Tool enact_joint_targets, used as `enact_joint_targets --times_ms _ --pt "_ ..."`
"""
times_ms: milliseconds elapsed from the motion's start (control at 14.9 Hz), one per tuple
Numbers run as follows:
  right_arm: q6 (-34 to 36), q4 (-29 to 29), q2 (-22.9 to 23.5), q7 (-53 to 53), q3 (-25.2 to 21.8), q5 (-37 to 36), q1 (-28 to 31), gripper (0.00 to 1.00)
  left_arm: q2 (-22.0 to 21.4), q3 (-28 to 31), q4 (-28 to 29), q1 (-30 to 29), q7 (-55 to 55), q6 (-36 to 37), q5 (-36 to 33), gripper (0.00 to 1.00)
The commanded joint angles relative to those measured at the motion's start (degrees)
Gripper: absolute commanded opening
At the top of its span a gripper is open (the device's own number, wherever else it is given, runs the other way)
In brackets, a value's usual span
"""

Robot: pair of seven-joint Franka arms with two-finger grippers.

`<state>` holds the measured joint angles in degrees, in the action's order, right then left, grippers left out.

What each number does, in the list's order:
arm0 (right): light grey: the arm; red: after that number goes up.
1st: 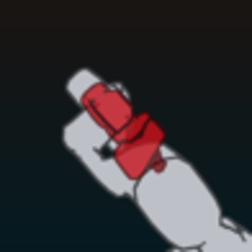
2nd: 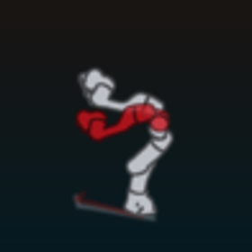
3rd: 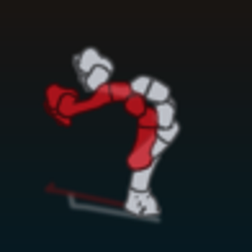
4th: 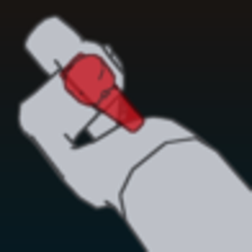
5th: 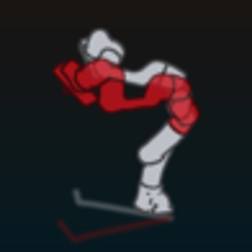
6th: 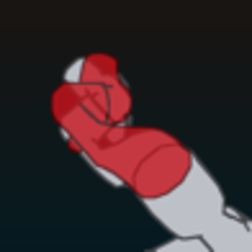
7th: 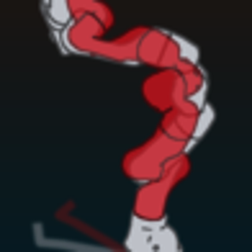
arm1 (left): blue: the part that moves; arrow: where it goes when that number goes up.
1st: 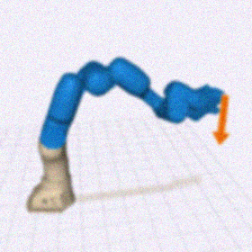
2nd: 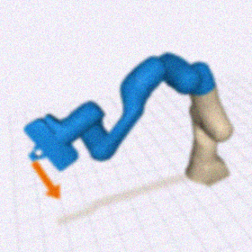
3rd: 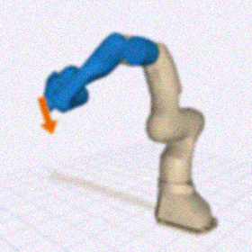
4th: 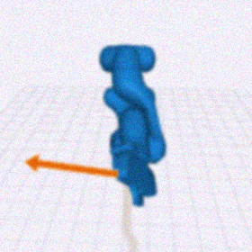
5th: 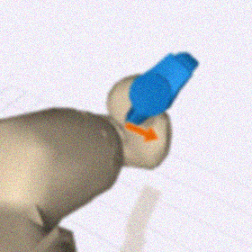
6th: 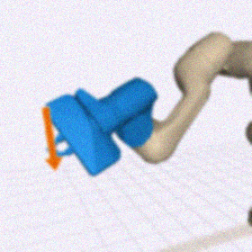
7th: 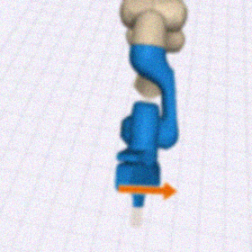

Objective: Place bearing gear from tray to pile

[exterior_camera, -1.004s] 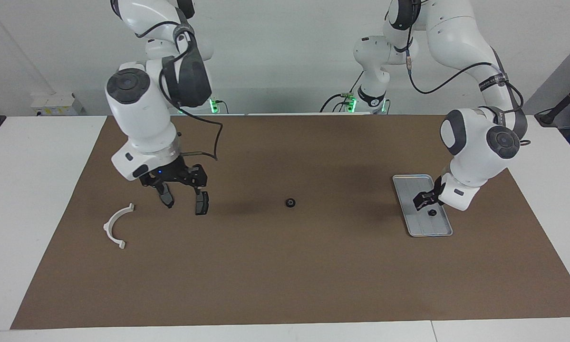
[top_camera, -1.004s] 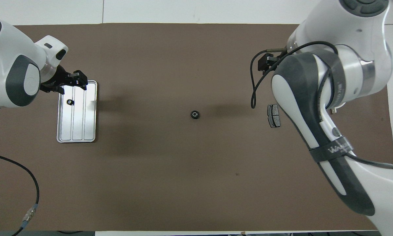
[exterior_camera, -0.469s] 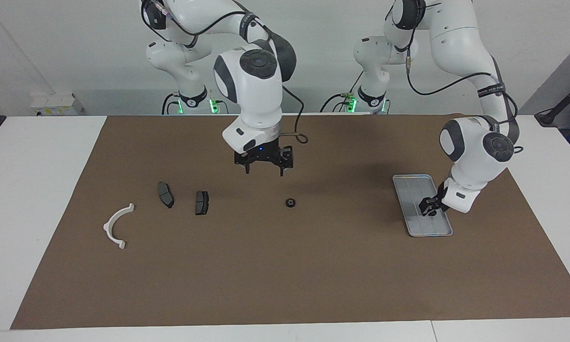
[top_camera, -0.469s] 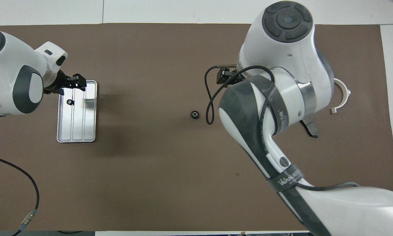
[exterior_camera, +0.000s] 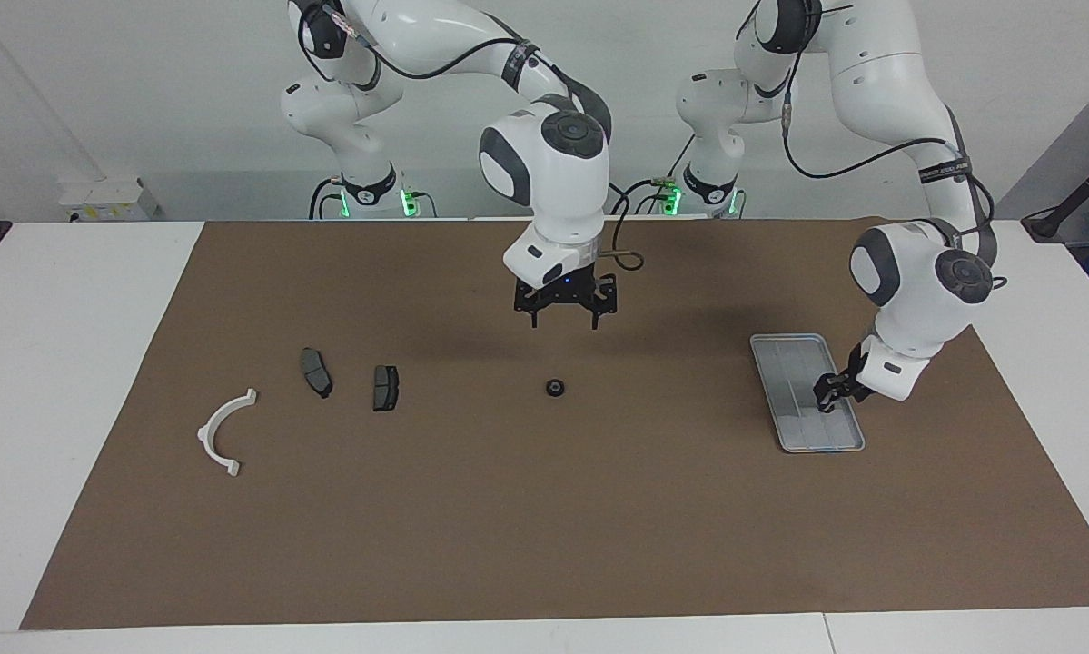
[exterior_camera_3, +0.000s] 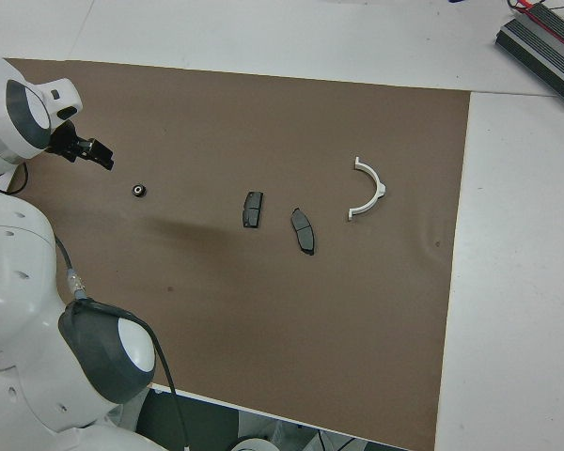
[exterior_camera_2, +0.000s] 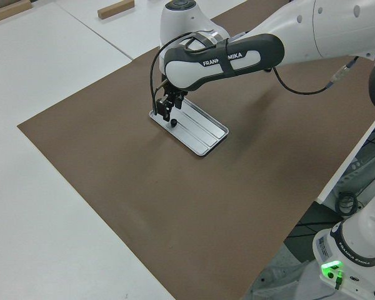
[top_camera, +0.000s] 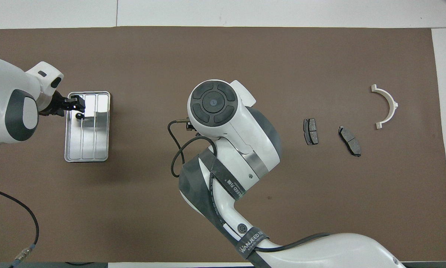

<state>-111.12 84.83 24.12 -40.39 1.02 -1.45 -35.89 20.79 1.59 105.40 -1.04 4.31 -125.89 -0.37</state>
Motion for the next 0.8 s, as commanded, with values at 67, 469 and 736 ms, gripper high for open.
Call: enact_joint_targets --times_ms 67,469,736 --pt "-3.84 4.46 0.13 3.82 0.13 0.57 0.47 1.00 -1.71 -0.18 3.75 -0.28 -0.44 -3.65 -1.12 0.62" --pt "-7.53 7.80 1.89 5.40 0.12 0.57 0.82 1.00 -1.45 -0.18 5.77 -0.54 -0.44 -6.47 -1.12 0.58" --pt "-12.44 12.54 1.89 8.04 0.12 0.57 1.62 1.00 -1.28 -0.18 6.74 -0.46 -0.53 -8.40 -1.12 0.56"
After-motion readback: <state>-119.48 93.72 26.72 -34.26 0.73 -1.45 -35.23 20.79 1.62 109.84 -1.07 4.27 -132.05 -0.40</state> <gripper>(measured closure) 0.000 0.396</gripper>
